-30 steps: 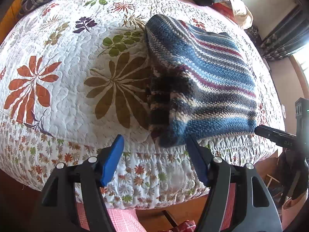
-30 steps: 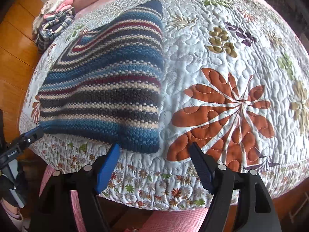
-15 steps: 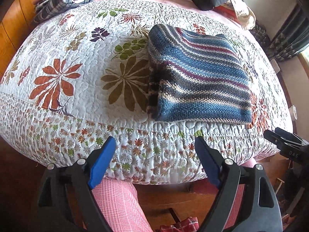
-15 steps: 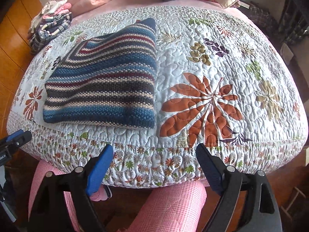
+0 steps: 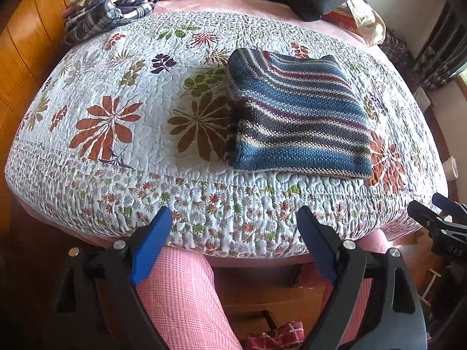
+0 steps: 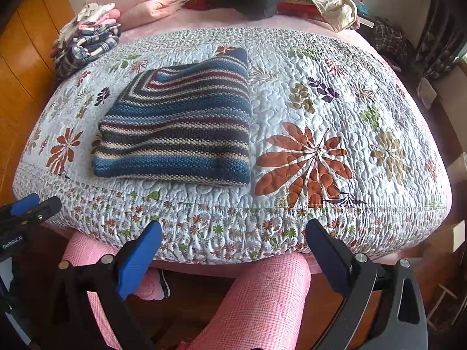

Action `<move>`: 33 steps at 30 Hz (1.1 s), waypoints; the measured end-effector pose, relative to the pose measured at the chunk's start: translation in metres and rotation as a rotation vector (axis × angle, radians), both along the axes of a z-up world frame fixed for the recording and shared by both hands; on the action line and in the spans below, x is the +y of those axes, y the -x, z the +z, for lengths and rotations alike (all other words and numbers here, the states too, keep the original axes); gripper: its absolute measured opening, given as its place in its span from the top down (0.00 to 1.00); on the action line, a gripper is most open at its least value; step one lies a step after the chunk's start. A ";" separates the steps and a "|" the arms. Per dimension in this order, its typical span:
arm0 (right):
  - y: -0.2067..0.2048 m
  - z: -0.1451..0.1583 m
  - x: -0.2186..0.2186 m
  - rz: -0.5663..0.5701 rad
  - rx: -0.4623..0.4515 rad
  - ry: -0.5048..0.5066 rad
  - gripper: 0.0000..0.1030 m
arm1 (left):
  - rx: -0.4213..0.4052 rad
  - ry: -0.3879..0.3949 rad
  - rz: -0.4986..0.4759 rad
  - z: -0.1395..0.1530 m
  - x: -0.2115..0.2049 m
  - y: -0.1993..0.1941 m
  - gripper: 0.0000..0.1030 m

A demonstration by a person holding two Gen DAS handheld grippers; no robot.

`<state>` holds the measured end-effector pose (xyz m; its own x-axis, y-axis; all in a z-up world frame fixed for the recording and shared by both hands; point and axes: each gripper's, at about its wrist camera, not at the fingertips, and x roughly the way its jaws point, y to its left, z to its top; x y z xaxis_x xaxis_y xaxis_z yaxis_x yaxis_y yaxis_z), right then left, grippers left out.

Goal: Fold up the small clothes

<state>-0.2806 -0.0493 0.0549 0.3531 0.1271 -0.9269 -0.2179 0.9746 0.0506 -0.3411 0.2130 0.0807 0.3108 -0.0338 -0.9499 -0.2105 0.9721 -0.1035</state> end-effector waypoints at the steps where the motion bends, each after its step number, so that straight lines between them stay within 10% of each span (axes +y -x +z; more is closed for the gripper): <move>1: 0.001 0.002 0.001 0.003 -0.003 -0.004 0.04 | -0.002 0.000 -0.001 0.002 0.000 0.002 0.16; 33: 0.002 0.031 0.017 0.007 -0.043 -0.011 0.04 | -0.046 -0.134 -0.036 0.032 -0.016 0.007 0.14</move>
<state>-0.2829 -0.0320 0.0863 0.3913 0.1401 -0.9095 -0.2272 0.9725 0.0520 -0.3483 0.1971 0.1131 0.3548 0.0805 -0.9315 -0.1733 0.9847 0.0191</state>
